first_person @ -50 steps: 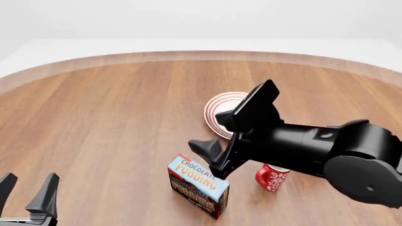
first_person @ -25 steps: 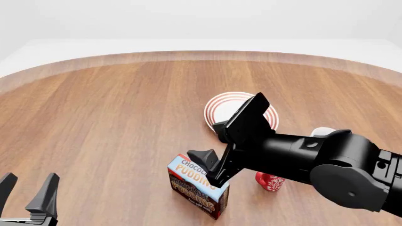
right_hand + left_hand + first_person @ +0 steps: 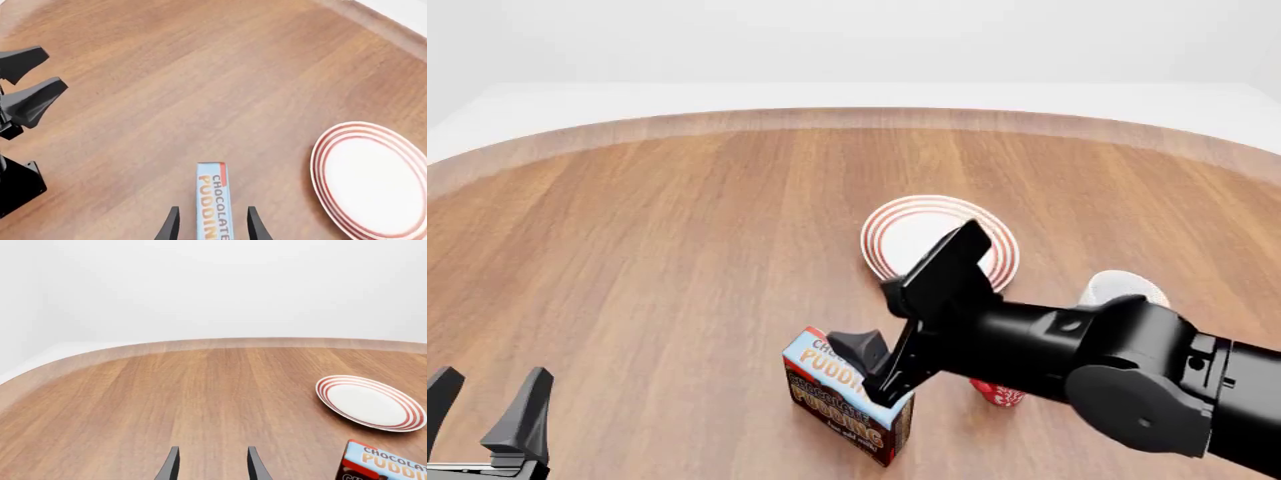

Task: Put the chocolate pudding to the right of the plate.

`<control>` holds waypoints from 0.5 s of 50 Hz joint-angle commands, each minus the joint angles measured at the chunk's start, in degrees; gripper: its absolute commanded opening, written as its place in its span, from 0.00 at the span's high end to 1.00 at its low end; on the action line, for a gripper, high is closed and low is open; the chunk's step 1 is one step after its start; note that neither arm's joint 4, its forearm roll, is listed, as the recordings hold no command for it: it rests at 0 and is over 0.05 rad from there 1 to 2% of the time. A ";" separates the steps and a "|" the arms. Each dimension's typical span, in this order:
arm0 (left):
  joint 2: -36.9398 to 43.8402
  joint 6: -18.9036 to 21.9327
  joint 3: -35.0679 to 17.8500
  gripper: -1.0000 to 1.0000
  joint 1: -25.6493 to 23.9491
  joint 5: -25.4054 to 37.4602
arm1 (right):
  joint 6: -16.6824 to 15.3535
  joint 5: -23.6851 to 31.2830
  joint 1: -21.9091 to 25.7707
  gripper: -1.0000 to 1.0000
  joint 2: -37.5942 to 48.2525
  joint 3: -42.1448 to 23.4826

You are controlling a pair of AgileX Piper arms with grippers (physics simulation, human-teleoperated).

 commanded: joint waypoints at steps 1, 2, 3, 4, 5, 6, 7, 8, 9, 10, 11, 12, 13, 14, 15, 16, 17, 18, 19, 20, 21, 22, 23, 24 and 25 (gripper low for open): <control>0.01 0.02 0.00 0.00 0.00 -0.02 | 1.41 -1.76 -0.41 0.00 0.80 1.58; 0.02 0.01 0.00 0.00 -0.01 -0.02 | 1.30 -1.76 -0.49 0.00 0.93 1.59; 0.02 -0.02 0.00 0.00 0.00 -0.02 | 1.02 -1.77 -0.57 0.00 1.02 1.63; 0.02 -0.02 0.01 0.00 0.00 -0.02 | 1.14 -1.80 -0.51 0.00 1.09 1.67; 0.02 0.00 0.01 0.00 -0.01 -0.02 | 1.18 -1.86 -0.51 0.00 1.18 1.71; 0.02 0.03 0.00 0.00 -0.01 -0.02 | 1.37 -1.95 -0.39 0.00 1.36 1.74; 0.01 0.02 0.00 0.00 0.00 -0.02 | 1.17 -2.08 -0.37 0.00 1.54 1.81; 0.01 0.00 0.00 0.00 -0.01 -0.01 | 1.42 -2.21 -0.28 0.00 1.65 1.86; 0.01 -0.02 0.00 0.00 0.00 -0.01 | 1.43 -2.36 -0.24 0.00 1.80 1.87; 0.01 -0.01 0.01 0.00 -0.01 -0.01 | 1.37 -2.55 -0.23 0.00 1.96 1.95; 0.00 0.00 0.01 0.00 -0.01 -0.01 | 1.63 -2.93 -0.03 0.00 2.34 2.10; 0.01 0.01 0.01 0.00 -0.01 0.00 | 1.63 -2.93 -0.02 0.00 2.35 2.10; 0.00 0.01 0.00 0.00 -0.01 0.00 | 1.56 -3.07 -0.10 0.00 2.49 2.19; 0.11 0.02 0.00 0.00 -0.02 -0.10 | 1.57 -3.29 -0.14 0.00 2.71 2.37; 0.12 -0.02 0.00 0.00 -0.01 -0.11 | 1.62 -3.44 -0.09 0.00 2.99 2.49; 0.11 0.02 0.00 0.00 -0.02 -0.11 | 1.69 -3.46 -0.03 0.00 3.14 2.45; 0.12 0.08 0.00 0.00 -0.02 -0.11 | 1.63 -3.41 -0.05 0.00 3.14 2.46; 0.12 0.04 0.00 0.00 -0.02 -0.11 | 1.34 -3.33 -0.10 0.00 3.17 2.44; 0.12 0.00 0.00 0.00 -0.01 -0.11 | 0.99 -3.29 -0.18 0.00 3.27 2.35; 0.13 -0.03 0.00 0.00 -0.01 -0.12 | 0.52 -3.20 -0.22 0.00 3.33 2.25; 0.12 0.01 0.00 0.00 -0.03 -0.12 | 0.74 -3.11 -0.06 0.00 3.36 2.11; 0.11 0.04 0.00 0.00 -0.02 -0.11 | 0.76 -3.09 -0.07 0.00 3.34 2.09; 0.12 0.03 0.00 0.00 -0.01 -0.11 | 0.69 -3.11 -0.15 0.00 3.36 2.11; 0.11 0.02 0.00 0.00 0.00 -0.11 | 0.79 -3.15 -0.09 0.00 3.35 2.17; 0.11 0.01 0.00 0.00 -0.03 -0.11 | 0.80 -3.33 -0.17 0.00 3.38 2.39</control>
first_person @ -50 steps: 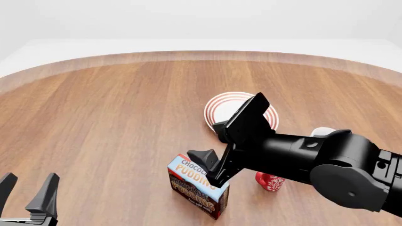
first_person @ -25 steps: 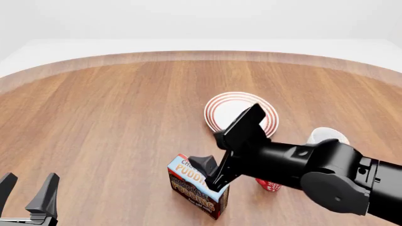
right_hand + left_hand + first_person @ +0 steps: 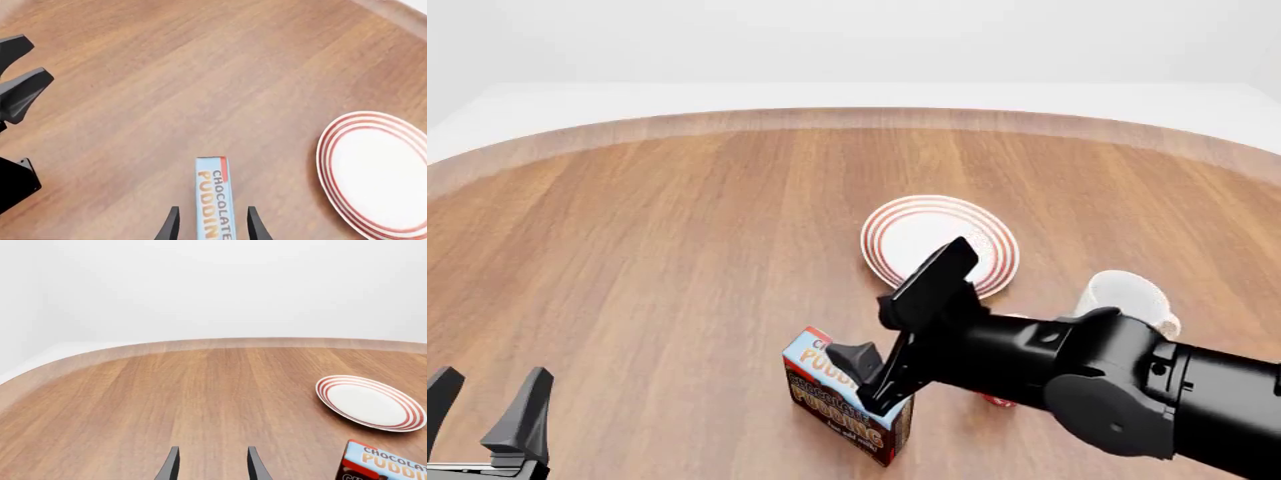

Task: Put the chocolate pudding to the right of the plate.

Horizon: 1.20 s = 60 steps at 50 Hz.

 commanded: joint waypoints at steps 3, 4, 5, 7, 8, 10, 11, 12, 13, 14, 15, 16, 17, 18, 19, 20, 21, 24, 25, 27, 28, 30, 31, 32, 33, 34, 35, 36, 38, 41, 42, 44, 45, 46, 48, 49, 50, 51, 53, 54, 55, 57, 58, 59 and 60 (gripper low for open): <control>0.03 -0.03 0.00 0.00 0.00 -0.03 | -0.29 -1.11 0.03 0.00 1.21 0.79; 0.03 0.01 0.00 0.00 -0.01 -0.03 | -0.33 -1.31 0.09 0.00 1.46 0.92; 0.02 0.03 0.00 0.00 -0.01 -0.03 | -0.20 -1.54 0.20 0.00 1.71 1.05; 0.04 -0.01 0.00 0.00 0.00 -0.04 | -0.11 -1.88 0.33 0.00 2.22 1.27; 0.04 -0.03 0.00 0.00 -0.02 -0.04 | -0.33 -2.14 0.16 0.00 2.38 1.61; 0.03 0.02 0.00 0.00 0.00 -0.03 | -0.18 -2.28 0.22 0.00 2.57 1.82; 0.04 0.00 0.00 0.00 0.00 -0.03 | -0.18 -2.30 0.20 0.00 2.72 1.89; 0.04 0.01 0.00 0.00 -0.01 -0.04 | -0.18 -2.25 0.16 0.00 2.74 1.86; 0.04 -0.01 0.00 0.00 -0.02 -0.04 | -0.14 -2.21 0.07 0.00 2.86 1.87; 0.05 -0.02 0.00 0.00 -0.01 -0.04 | -0.06 -2.46 -0.17 0.00 2.98 2.19; 0.05 -0.02 0.00 0.00 -0.01 -0.04 | -0.06 -2.46 -0.17 0.00 2.98 2.19; 0.02 0.02 0.00 0.00 -0.02 -0.03 | -0.05 -2.88 -0.37 0.00 3.30 2.61; 0.04 0.03 0.00 0.00 -0.01 -0.03 | -0.04 -3.11 -0.40 0.00 3.40 2.82; 0.04 0.03 0.00 0.00 -0.01 -0.03 | -0.04 -3.11 -0.40 0.00 3.40 2.82; 0.04 -0.01 0.00 0.00 0.00 -0.04 | 0.20 -3.32 -0.45 0.00 3.59 2.97; 0.04 -0.01 0.00 0.00 0.00 -0.04 | 0.25 -3.41 -0.47 0.00 3.66 2.99; 0.04 -0.01 0.00 0.00 0.00 -0.04 | 0.25 -3.41 -0.47 0.00 3.66 2.99; 0.03 0.01 0.00 0.00 -0.01 -0.03 | 0.28 -3.78 -0.39 0.00 3.96 3.13; 0.05 0.02 0.00 0.00 -0.01 -0.04 | 0.18 -4.00 -0.49 0.00 4.02 3.33; 0.04 -0.02 0.00 0.00 0.00 -0.04 | 0.02 -4.23 -0.88 0.00 4.12 3.77; 0.02 0.00 0.00 0.00 -0.01 -0.03 | 0.03 -4.21 -0.90 0.00 4.08 3.79; 0.03 0.01 0.00 0.00 0.00 -0.03 | -0.12 -4.13 -1.30 0.00 3.77 4.13; 0.03 0.00 0.00 0.00 -0.01 -0.04 | -0.12 -4.13 -1.33 0.00 3.72 4.21; 0.05 0.00 0.00 0.00 -0.02 -0.04 | -0.09 -4.19 -1.41 0.00 3.66 4.36; 0.05 -0.02 0.00 0.00 -0.02 -0.04 | -0.03 -4.41 -1.37 0.00 3.88 4.50; 0.03 -0.02 0.00 0.00 0.01 -0.03 | 0.17 -4.54 -1.28 0.00 3.85 4.68; 0.04 0.02 0.00 0.00 -0.02 -0.04 | 0.14 -4.66 -1.31 0.00 3.87 4.85; 0.03 0.05 0.00 0.00 0.00 -0.03 | 0.17 -4.87 -1.20 0.00 4.05 5.02; 0.03 -0.03 0.00 0.00 0.00 -0.04 | 0.38 -5.04 -1.02 0.00 4.16 5.20; 0.02 0.01 0.00 0.00 0.00 -0.03 | 0.29 -5.32 -1.27 0.00 4.44 5.41; 0.03 0.01 0.00 0.00 -0.01 -0.03 | 0.26 -5.65 -1.46 0.00 4.78 5.57; 0.05 -0.04 0.00 0.00 0.00 -0.04 | 0.72 -6.21 -1.57 0.00 5.48 5.65; 0.05 -0.04 0.00 0.00 0.00 -0.04 | 0.72 -6.22 -1.56 0.00 5.49 5.65; -0.05 0.01 0.01 0.00 -0.03 0.07 | 0.50 -7.18 -1.81 0.00 6.50 6.11; -0.05 0.03 0.01 0.00 -0.02 0.07 | 0.71 -7.72 -1.85 0.00 7.00 6.52; -0.05 0.03 0.01 0.00 -0.02 0.07 | 0.71 -7.72 -1.85 0.00 7.01 6.52; -0.04 -0.04 0.01 0.00 -0.02 0.07 | 0.59 -8.02 -1.96 0.00 7.06 6.98; -0.05 -0.02 0.02 0.00 -0.02 0.07 | 0.88 -8.11 -1.78 0.00 7.33 6.94; -0.05 0.03 0.01 0.00 -0.03 0.07 | 0.81 -8.35 -1.80 0.00 7.71 6.98; -0.05 -0.02 0.02 0.00 -0.03 0.08 | 1.06 -8.40 -1.83 0.00 7.79 6.99; -0.05 -0.03 0.02 0.00 -0.02 0.08 | 1.05 -8.52 -1.80 0.00 7.89 7.06; -0.05 0.04 0.01 0.00 -0.04 0.08 | 1.04 -8.98 -1.91 0.00 8.43 7.20; -0.05 0.00 0.01 0.00 -0.03 0.08 | 1.18 -9.08 -1.91 0.00 8.58 7.19; -0.04 -0.06 0.02 0.00 -0.02 0.08 | 1.17 -9.36 -1.96 0.00 8.95 7.24; -0.05 -0.01 0.01 0.00 -0.03 0.08 | 1.11 -9.65 -2.03 0.00 9.35 7.30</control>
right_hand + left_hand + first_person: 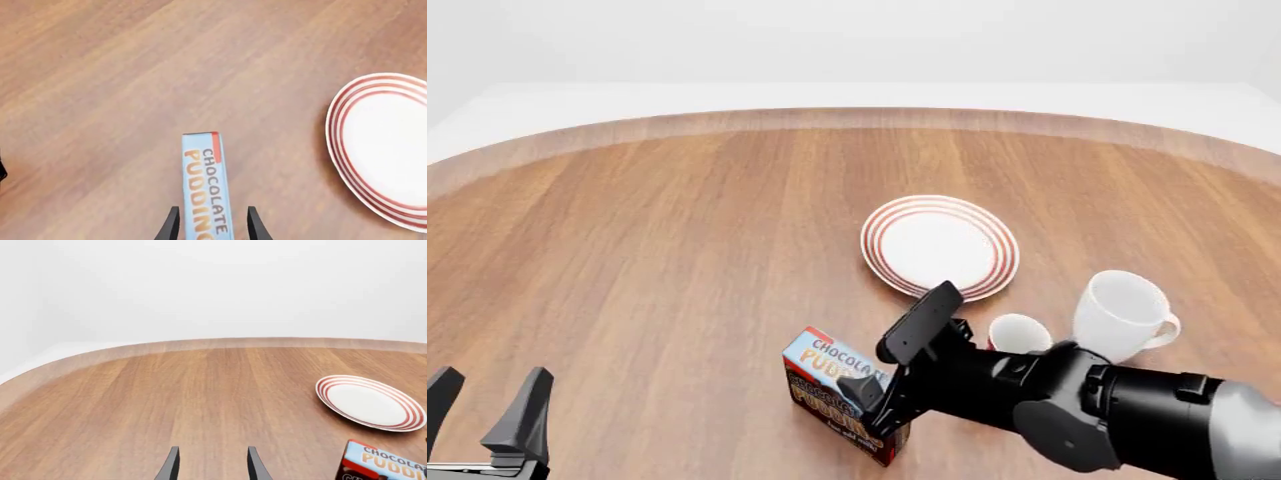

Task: Put the chocolate pudding to the right of the plate.

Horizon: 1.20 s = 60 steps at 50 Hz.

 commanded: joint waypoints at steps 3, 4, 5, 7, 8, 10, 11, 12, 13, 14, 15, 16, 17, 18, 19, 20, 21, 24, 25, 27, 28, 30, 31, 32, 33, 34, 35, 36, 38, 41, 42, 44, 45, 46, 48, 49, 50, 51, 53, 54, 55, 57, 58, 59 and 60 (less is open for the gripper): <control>-0.02 -0.04 0.00 0.00 -0.01 0.03 | 0.59 -2.58 -0.37 0.00 3.09 0.92; -0.01 -0.05 0.00 0.00 0.00 0.03 | 0.66 -2.67 -0.34 0.00 3.15 0.99; -0.01 -0.05 0.00 0.00 0.00 0.03 | 0.66 -2.67 -0.34 0.00 3.16 0.99; -0.01 0.05 0.00 0.00 -0.02 0.02 | 0.92 -2.84 -0.21 0.00 3.30 1.17; 0.00 0.03 0.00 0.00 -0.02 0.01 | 0.92 -2.90 -0.22 0.00 3.34 1.23; 0.01 -0.03 0.01 0.00 0.00 0.01 | 1.07 -3.01 -0.23 0.00 3.40 1.34; 0.01 -0.03 0.01 0.00 0.00 0.01 | 1.07 -3.01 -0.23 0.00 3.40 1.35; 0.01 0.03 0.01 0.00 -0.02 0.00 | 1.18 -3.32 -0.20 0.00 3.46 1.69; 0.02 0.01 0.01 0.00 -0.01 -0.01 | 1.25 -3.46 -0.19 0.00 3.51 1.82; 0.02 -0.02 0.01 0.00 -0.01 -0.01 | 1.45 -3.62 -0.18 0.00 3.67 1.86; 0.02 0.00 0.01 0.00 -0.01 -0.01 | 1.48 -3.79 -0.19 0.00 3.90 1.91; 0.02 0.04 0.01 0.00 -0.02 -0.01 | 1.50 -3.91 -0.17 0.00 4.07 1.93; 0.02 0.03 0.01 0.00 -0.01 0.00 | 1.58 -3.95 -0.13 0.00 4.08 2.00; 0.01 -0.02 0.01 0.00 -0.01 0.00 | 1.70 -3.92 -0.09 0.00 3.99 2.08; 0.01 -0.02 0.01 0.00 -0.01 0.00 | 1.70 -3.92 -0.09 0.00 3.99 2.08; 0.00 0.04 0.01 0.00 -0.01 0.01 | 1.92 -4.11 0.04 0.00 4.34 1.92; -0.01 0.03 0.02 0.00 -0.01 0.01 | 2.10 -4.26 0.20 0.00 4.63 1.80; -0.01 0.02 0.02 0.00 -0.01 0.01 | 2.51 -4.66 0.39 0.00 5.15 1.71; -0.02 0.04 0.02 0.00 -0.02 0.02 | 2.48 -4.79 0.44 0.00 5.17 1.83; -0.01 0.00 0.02 0.00 -0.01 0.02 | 2.68 -4.93 0.49 0.00 5.34 1.75; -0.02 0.00 0.02 0.00 0.00 0.02 | 2.68 -5.02 0.48 0.00 5.45 1.70; -0.02 0.04 0.02 0.00 -0.01 0.03 | 2.66 -5.21 0.49 0.00 5.63 1.72; -0.02 0.04 0.02 0.00 -0.01 0.03 | 2.66 -5.21 0.49 0.00 5.64 1.73; -0.02 -0.01 0.02 0.00 0.00 0.03 | 2.69 -5.26 0.46 0.00 5.81 1.69; -0.02 0.01 0.02 0.00 0.00 0.03 | 2.69 -5.26 0.47 0.00 5.92 1.63; -0.01 0.04 0.01 0.00 -0.01 0.02 | 2.88 -5.29 0.53 0.00 6.04 1.57; -0.01 0.03 0.01 0.00 -0.01 0.02 | 2.95 -5.34 0.56 0.00 6.12 1.55; 0.00 -0.01 0.02 0.00 0.00 0.02 | 3.01 -5.49 0.67 0.00 6.38 1.52; -0.02 0.03 0.02 0.00 -0.01 0.03 | 3.25 -5.66 0.85 0.00 6.66 1.50; -0.02 -0.02 0.02 0.00 -0.01 0.04 | 3.39 -5.88 0.93 0.00 6.68 1.77; -0.03 0.00 0.02 0.00 -0.01 0.05 | 3.45 -5.94 0.90 0.00 6.45 2.08; -0.04 0.03 0.01 0.00 -0.02 0.06 | 4.09 -6.13 1.19 0.00 6.94 1.97; -0.04 0.00 0.01 0.00 -0.01 0.06 | 4.41 -6.29 1.39 0.00 7.31 1.88; -0.04 0.00 0.01 0.00 -0.01 0.06 | 4.63 -6.58 1.12 0.00 7.80 1.90; -0.05 0.04 0.01 0.00 -0.02 0.06 | 4.77 -6.95 1.21 0.00 8.66 1.75; -0.04 0.02 0.01 0.00 -0.01 0.07 | 4.88 -6.98 1.23 0.00 8.94 1.64; -0.05 0.01 0.01 0.00 -0.01 0.07 | 5.01 -6.98 1.32 0.00 9.18 1.50; -0.05 0.01 0.01 0.00 -0.01 0.07 | 5.17 -7.00 1.40 0.00 9.37 1.45; -0.06 0.04 0.01 0.00 -0.02 0.08 | 5.23 -7.07 1.45 0.00 9.53 1.46; -0.07 0.02 0.01 0.00 -0.01 0.09 | 5.35 -7.16 1.64 0.00 9.90 1.39; -0.07 0.01 0.02 0.00 -0.01 0.10 | 5.99 -7.48 1.96 0.00 10.56 1.38; -0.08 0.04 0.01 0.00 -0.01 0.10 | 5.67 -7.73 1.96 0.00 10.85 1.50; -0.07 0.02 0.01 0.00 -0.01 0.10 | 5.02 -7.78 1.83 0.00 10.40 1.67; -0.07 0.02 0.01 0.00 -0.01 0.10 | 5.02 -7.78 1.83 0.00 10.40 1.67; -0.07 0.01 0.01 0.00 -0.01 0.09 | 4.10 -7.87 0.79 1.00 9.46 2.14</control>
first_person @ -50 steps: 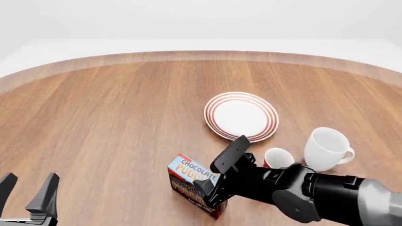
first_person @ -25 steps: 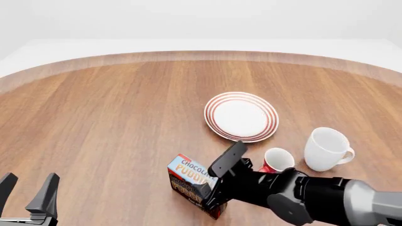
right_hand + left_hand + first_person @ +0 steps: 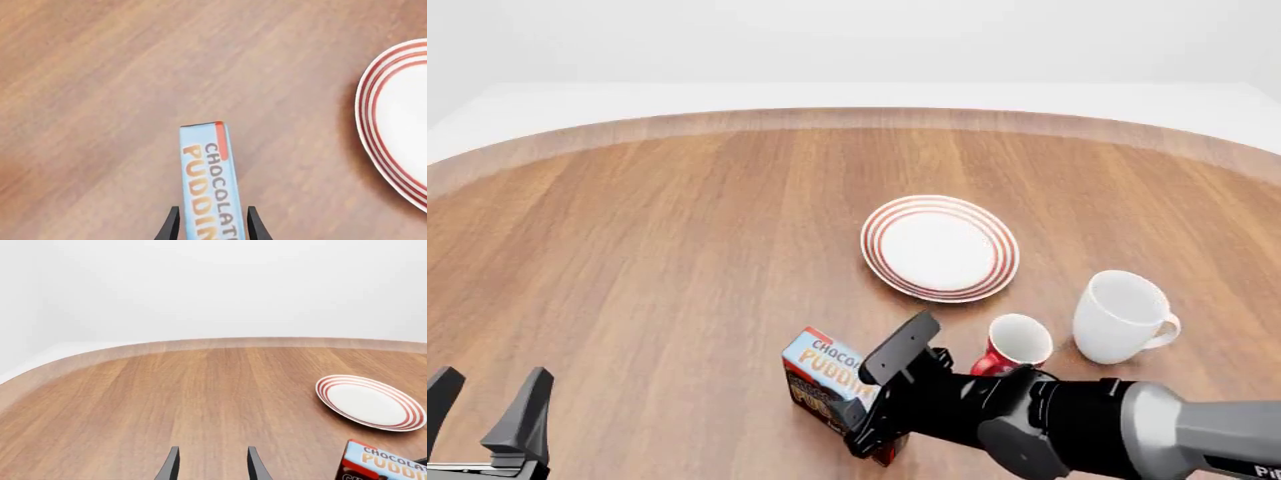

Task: Put the chocolate pudding to the right of the plate.

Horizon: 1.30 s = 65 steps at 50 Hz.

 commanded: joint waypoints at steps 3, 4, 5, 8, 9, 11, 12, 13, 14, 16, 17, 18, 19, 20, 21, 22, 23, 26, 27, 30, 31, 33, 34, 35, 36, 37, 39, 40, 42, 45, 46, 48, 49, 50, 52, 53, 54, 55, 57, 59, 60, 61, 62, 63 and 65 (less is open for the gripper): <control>-0.01 0.01 0.00 0.00 0.00 0.02 | -0.12 -0.82 -0.16 1.00 0.56 0.40; -0.01 0.01 -0.01 0.00 0.00 0.02 | -0.36 -0.90 -0.59 1.00 0.53 0.41; -0.01 0.00 -0.01 0.00 0.00 0.02 | -0.24 -0.88 -0.47 1.00 0.57 0.33; 0.00 -0.01 -0.01 0.00 0.00 0.01 | -0.24 -0.81 -0.09 1.00 0.73 0.00; 0.00 0.01 -0.01 0.00 0.00 0.01 | -0.16 -0.73 0.27 1.00 0.84 -0.18; 0.00 0.01 -0.01 0.00 0.00 0.01 | -0.56 -0.70 0.19 1.00 0.70 -0.11; 0.01 0.01 -0.01 0.00 0.00 0.01 | -0.96 -0.66 0.25 1.00 0.66 -0.08; 0.00 0.00 -0.01 0.00 0.00 0.01 | -1.06 -0.60 0.30 1.00 0.71 -0.10; 0.01 -0.01 -0.01 0.00 0.00 0.02 | -1.10 -0.58 0.13 1.00 0.54 -0.09; 0.00 0.02 -0.01 0.00 0.00 0.02 | -1.14 -0.46 0.45 1.00 0.50 -0.26; 0.00 0.02 -0.01 0.00 0.00 0.02 | -1.06 -0.41 0.40 1.00 0.36 -0.31; 0.01 0.00 -0.01 0.00 0.00 0.02 | -1.18 -0.42 0.48 1.00 0.14 -0.39; 0.00 -0.02 -0.01 0.00 0.00 0.02 | -1.90 -0.50 0.89 1.00 0.11 -0.49; 0.00 -0.01 -0.01 0.00 0.00 0.02 | -2.05 -0.56 0.69 1.00 0.06 -0.44; 0.00 0.00 -0.01 0.00 0.00 0.02 | -1.80 -0.52 0.77 1.00 -0.13 -0.51; 0.00 0.00 -0.01 0.00 -0.01 0.02 | -1.71 -0.46 0.88 1.00 -0.28 -0.57; 0.00 0.01 -0.01 0.00 0.00 0.02 | -1.69 -0.33 0.94 1.00 -0.61 -0.60; 0.02 -0.03 -0.01 0.00 0.00 0.01 | -2.28 0.66 1.25 1.00 -1.67 -1.21; 0.02 -0.02 -0.01 0.00 0.00 0.01 | -2.33 1.08 1.20 1.00 -2.21 -1.47; 0.02 0.00 -0.01 0.00 -0.01 0.01 | -3.22 2.12 1.18 1.00 -3.05 -2.10; 0.02 -0.02 -0.01 0.00 0.00 0.01 | -3.49 2.78 1.10 1.00 -3.83 -2.49; 0.02 -0.03 -0.01 0.00 0.00 0.00 | -4.96 3.57 0.32 1.00 -5.42 -2.82; 0.02 -0.01 -0.01 0.00 -0.01 0.00 | -5.19 4.49 0.03 1.00 -6.23 -3.38; 0.02 -0.01 -0.01 0.00 -0.01 0.01 | -5.17 5.01 0.15 1.00 -6.52 -3.76; 0.02 0.00 -0.01 0.00 -0.01 0.01 | -5.37 5.46 0.13 1.00 -6.91 -4.07; 0.02 -0.02 -0.01 0.00 -0.01 0.02 | -6.51 6.52 -0.26 1.00 -7.80 -4.70; 0.01 -0.03 -0.01 0.00 -0.01 0.02 | -6.95 7.74 -0.56 1.00 -8.77 -5.45; 0.01 -0.02 -0.01 0.00 -0.01 0.02 | -7.20 8.20 -0.65 1.00 -9.01 -5.81; 0.22 0.01 -0.03 0.00 -0.01 -0.18 | -8.43 9.33 -1.02 1.00 -9.82 -6.63; 0.23 -0.02 -0.02 0.00 0.01 -0.20 | -9.27 10.89 -1.09 1.00 -10.68 -8.01; 0.24 -0.01 -0.02 0.00 -0.01 -0.20 | -9.21 11.23 -0.92 1.00 -10.62 -8.40; 0.24 0.02 -0.02 0.00 -0.01 -0.20 | -10.42 11.84 -0.95 1.00 -10.22 -9.34; 0.25 -0.02 -0.02 0.00 -0.01 -0.21 | -10.48 12.15 -0.87 1.00 -10.03 -9.74; 0.26 -0.05 -0.02 0.00 -0.01 -0.21 | -11.19 12.49 -0.97 1.00 -9.88 -10.18; 0.25 0.01 -0.02 0.00 -0.01 -0.21 | -11.76 13.50 -1.19 1.00 -9.71 -11.53; 0.24 0.03 -0.03 0.00 -0.01 -0.21 | -12.36 14.19 -1.46 1.00 -9.77 -12.40; 0.25 0.00 -0.02 0.00 -0.01 -0.21 | -12.56 14.63 -1.31 1.00 -9.64 -12.93; 0.24 -0.02 -0.02 0.00 -0.02 -0.21 | -12.84 15.31 -0.93 1.00 -9.45 -13.73; 0.24 -0.01 -0.02 0.00 -0.01 -0.20 | -13.62 16.27 -0.99 1.00 -9.61 -14.91; 0.25 0.01 -0.02 0.00 -0.02 -0.21 | -15.04 17.60 -1.24 1.00 -9.86 -16.61; 0.25 0.01 -0.02 0.00 -0.02 -0.21 | -15.40 18.32 -1.50 1.00 -9.98 -17.52; 0.23 0.00 -0.02 0.00 -0.02 -0.20 | -16.18 19.14 -1.84 1.00 -10.18 -18.64; 0.23 -0.02 -0.02 0.00 -0.02 -0.20 | -16.46 19.55 -2.03 1.00 -10.27 -19.22; 0.25 -0.04 -0.02 0.00 -0.01 -0.21 | -17.00 19.95 -2.56 1.00 -10.47 -20.03; 0.03 0.00 0.00 0.00 -0.02 -0.01 | -18.28 21.12 -3.42 1.00 -10.56 -22.48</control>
